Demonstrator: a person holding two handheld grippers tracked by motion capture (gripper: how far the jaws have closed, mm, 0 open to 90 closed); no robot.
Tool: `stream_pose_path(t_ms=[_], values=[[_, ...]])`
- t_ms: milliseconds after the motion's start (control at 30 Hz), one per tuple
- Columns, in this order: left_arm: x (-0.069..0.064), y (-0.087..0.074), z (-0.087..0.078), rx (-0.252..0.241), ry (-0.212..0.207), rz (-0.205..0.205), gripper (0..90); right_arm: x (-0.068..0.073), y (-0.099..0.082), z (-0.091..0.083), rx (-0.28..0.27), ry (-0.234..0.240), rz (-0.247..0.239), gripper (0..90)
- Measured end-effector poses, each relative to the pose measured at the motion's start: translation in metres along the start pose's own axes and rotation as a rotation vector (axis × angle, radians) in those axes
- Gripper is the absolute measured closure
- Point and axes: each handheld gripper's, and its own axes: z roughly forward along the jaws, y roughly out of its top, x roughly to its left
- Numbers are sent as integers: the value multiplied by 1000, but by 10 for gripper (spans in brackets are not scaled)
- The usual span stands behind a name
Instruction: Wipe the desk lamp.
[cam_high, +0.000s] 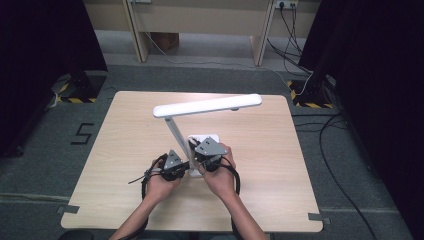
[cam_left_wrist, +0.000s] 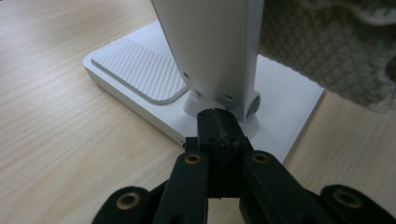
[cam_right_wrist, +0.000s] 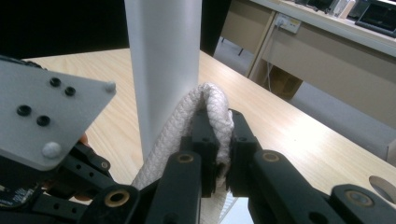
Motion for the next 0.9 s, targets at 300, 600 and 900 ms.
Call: stream_pose_path(t_ms=[300,600,900], values=[[0,0,0,-1,1,-2,894,1,-7,2,24,-3,4,852],[-1,0,0,-2,2,-2,894,2,-19,6,58,-6,9,852],[-1,0,0,-3,3,-2,894,4,-32,10,101,-9,11,853]])
